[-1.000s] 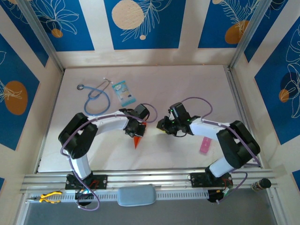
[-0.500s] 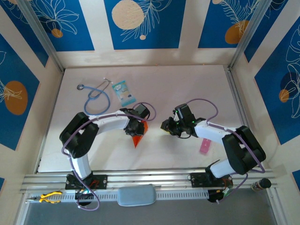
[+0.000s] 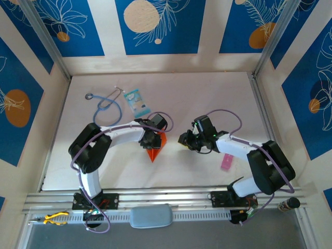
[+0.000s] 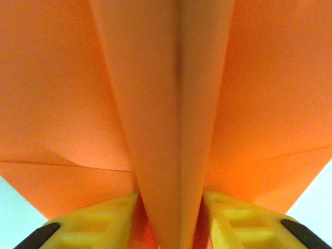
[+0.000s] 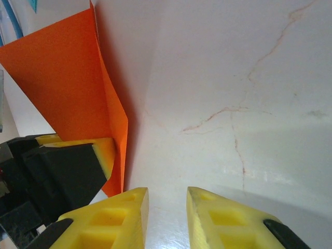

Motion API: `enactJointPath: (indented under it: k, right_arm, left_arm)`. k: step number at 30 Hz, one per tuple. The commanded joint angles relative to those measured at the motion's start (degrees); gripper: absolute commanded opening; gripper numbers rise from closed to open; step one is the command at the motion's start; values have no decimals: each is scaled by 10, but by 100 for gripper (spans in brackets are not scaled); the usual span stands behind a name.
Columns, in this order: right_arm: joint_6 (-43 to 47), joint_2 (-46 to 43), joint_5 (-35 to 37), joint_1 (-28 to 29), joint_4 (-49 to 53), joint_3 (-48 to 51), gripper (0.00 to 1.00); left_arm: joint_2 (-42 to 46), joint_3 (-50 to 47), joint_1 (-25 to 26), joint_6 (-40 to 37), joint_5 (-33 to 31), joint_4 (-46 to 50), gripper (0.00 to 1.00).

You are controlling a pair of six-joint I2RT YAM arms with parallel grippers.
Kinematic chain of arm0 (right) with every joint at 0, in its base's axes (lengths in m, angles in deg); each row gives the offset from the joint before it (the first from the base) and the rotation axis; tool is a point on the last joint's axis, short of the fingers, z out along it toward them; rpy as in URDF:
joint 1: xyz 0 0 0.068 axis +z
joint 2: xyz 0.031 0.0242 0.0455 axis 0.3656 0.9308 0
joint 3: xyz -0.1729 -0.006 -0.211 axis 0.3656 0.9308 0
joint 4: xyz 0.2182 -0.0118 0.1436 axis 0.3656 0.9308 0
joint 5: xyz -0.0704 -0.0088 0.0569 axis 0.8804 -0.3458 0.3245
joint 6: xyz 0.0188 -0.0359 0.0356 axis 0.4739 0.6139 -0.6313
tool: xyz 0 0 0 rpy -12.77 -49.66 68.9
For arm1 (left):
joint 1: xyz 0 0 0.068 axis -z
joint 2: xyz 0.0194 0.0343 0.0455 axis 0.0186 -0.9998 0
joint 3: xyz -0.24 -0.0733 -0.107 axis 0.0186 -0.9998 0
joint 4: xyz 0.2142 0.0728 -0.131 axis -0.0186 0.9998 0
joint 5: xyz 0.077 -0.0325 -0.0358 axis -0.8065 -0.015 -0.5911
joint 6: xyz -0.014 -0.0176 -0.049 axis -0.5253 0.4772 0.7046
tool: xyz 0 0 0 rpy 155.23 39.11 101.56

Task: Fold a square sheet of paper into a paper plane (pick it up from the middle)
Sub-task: Move a paper plane to the center of the table.

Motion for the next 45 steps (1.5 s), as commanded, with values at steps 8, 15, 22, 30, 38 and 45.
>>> enactJointPath:
  k: [8, 15, 22, 30, 38, 45]
  right_arm:
    - [8, -27, -16, -6, 2, 16, 26]
    - [24, -56, -7, -14, 31, 13, 26]
    - [40, -107, 15, -24, 78, 6, 27]
    - [59, -157, 42, -41, 127, -9, 34]
    - [76, -175, 45, -66, 157, -25, 34]
    - [63, -144, -37, -57, 82, -23, 33]
  left_arm:
    - [-56, -3, 2, 32, 1, 3, 41]
    - [-33, 6, 2, 40, -4, 14, 42]
    - [0, 38, 2, 36, -16, 33, 42]
    - [43, 43, 2, 44, -31, 37, 47]
    - [82, 34, 0, 37, -30, 32, 50]
    - [158, -20, -23, 11, -43, -26, 54]
